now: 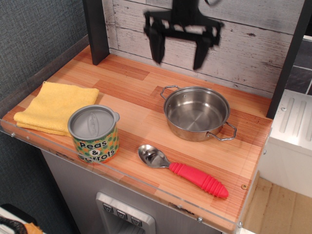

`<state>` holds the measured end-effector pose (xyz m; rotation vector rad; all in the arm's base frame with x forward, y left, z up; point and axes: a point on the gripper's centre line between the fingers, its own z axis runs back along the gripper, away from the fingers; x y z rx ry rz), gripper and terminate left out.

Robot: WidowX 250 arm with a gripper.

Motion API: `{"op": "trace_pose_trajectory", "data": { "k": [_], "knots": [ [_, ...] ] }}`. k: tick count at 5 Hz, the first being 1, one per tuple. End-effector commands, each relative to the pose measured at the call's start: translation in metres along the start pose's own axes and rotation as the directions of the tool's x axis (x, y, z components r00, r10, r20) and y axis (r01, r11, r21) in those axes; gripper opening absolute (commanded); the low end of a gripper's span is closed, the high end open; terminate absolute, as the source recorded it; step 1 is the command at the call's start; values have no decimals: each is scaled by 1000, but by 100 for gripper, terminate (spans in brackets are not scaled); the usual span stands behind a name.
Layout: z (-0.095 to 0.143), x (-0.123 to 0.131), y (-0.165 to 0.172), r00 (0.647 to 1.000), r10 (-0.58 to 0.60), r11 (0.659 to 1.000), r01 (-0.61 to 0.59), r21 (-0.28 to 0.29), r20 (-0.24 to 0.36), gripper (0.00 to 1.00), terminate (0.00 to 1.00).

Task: Place pot behind can

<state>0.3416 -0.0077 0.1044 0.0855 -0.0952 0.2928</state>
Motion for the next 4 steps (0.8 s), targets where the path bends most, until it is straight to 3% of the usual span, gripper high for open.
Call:
{"op": "trace_pose_trajectory", "data": {
  "k": [1, 3, 4],
  "knots": [
    [-22, -27, -8, 973, 231, 973, -231, 6, -9, 100, 0],
    [-56, -34, 7, 926, 375, 927, -375, 24, -42, 100, 0],
    [-72, -34, 3, 911, 410, 908, -412, -70, -47, 100, 0]
  ]
}}
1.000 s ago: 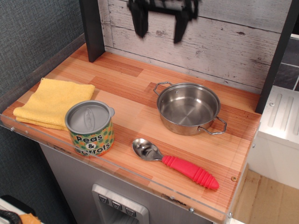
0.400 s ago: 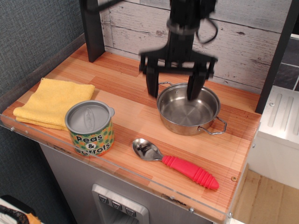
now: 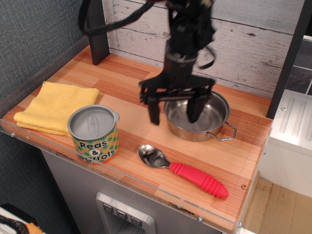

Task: Place pot behind can

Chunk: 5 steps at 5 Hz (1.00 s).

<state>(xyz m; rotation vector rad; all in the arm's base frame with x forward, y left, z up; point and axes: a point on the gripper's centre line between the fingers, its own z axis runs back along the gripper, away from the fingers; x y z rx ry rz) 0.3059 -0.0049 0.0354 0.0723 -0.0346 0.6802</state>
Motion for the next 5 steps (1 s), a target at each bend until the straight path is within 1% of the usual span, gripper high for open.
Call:
{"op": "trace_pose_trajectory", "data": {
  "k": [1, 2, 3, 4, 5],
  "knots": [
    [-9, 8, -9, 998, 42, 992, -36, -118, 55, 100, 0],
    [-10, 9, -7, 997, 41, 993, -34, -117, 58, 0, 0],
    [-3, 9, -7, 996, 54, 992, -47, -115, 65, 0, 0],
    [4, 12, -7, 997, 14, 986, -1, -166, 78, 0, 0],
    [15, 18, -5, 993, 48, 982, -27, -188, 109, 0, 0]
  ]
}}
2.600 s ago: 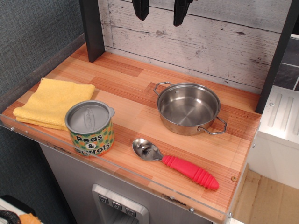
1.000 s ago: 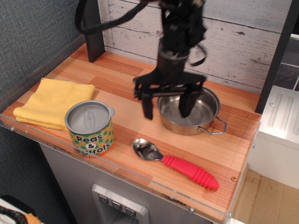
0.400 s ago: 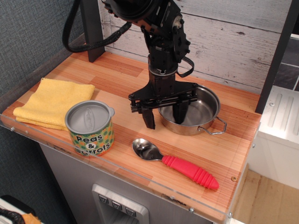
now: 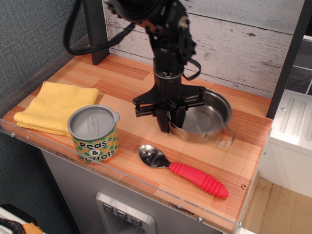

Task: Place pot behind can

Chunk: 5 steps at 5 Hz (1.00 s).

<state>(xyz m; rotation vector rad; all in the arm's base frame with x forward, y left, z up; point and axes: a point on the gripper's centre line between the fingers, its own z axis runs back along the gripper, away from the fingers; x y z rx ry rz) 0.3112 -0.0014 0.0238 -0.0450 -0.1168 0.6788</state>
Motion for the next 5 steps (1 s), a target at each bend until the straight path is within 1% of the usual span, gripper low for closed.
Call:
{"op": "trace_pose_trajectory", "data": {
  "k": [1, 2, 3, 4, 5],
  "knots": [
    [40, 22, -2, 993, 78, 991, -68, -113, 85, 0, 0],
    [55, 39, 16, 980, 163, 983, -150, -108, 118, 0, 0],
    [58, 54, 38, 963, 244, 965, -230, -122, 117, 0, 0],
    [53, 70, 61, 944, 305, 950, -292, -111, 126, 0, 0],
    [45, 83, 73, 935, 340, 937, -328, -118, 103, 0, 0]
  ]
}}
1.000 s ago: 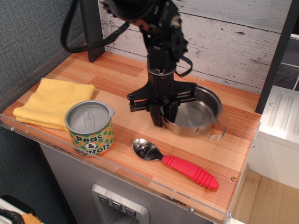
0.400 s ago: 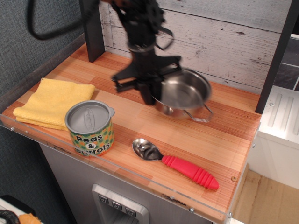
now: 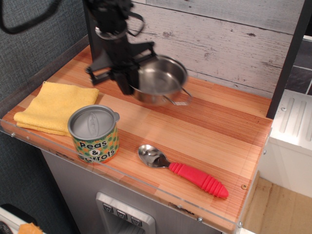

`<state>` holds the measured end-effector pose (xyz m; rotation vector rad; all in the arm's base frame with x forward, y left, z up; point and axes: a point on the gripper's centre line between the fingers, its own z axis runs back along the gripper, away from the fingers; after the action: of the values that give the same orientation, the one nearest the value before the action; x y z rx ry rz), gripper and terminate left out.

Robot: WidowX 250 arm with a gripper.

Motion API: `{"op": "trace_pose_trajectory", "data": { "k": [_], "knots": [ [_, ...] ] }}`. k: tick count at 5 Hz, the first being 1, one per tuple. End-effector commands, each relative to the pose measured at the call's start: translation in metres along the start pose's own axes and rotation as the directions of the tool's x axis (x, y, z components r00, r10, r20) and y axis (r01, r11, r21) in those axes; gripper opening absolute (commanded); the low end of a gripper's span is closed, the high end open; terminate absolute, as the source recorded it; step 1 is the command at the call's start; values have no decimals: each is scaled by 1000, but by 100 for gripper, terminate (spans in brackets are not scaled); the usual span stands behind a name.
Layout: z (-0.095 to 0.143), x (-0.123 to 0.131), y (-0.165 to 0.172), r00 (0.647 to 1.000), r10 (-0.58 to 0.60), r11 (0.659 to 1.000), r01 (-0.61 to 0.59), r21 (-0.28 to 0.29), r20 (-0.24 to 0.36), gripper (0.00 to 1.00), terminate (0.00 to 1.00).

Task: Place pot behind can

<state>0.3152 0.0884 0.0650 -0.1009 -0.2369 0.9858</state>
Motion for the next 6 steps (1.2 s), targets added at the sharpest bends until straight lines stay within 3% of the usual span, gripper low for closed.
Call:
{"op": "trace_pose_trajectory", "data": {
  "k": [1, 3, 4, 5, 6],
  "knots": [
    [-9, 28, 4, 999, 46, 999, -46, -15, -2, 0, 0],
    [-30, 26, 2, 999, 50, 997, -49, 54, -14, 0, 0],
    [-28, 26, 5, 998, 66, 996, -65, 55, -18, 0, 0],
    [-19, 28, 13, 994, 97, 994, -95, 44, -45, 100, 0],
    [-9, 30, 12, 995, 94, 994, -93, 56, -19, 100, 0]
  ]
}}
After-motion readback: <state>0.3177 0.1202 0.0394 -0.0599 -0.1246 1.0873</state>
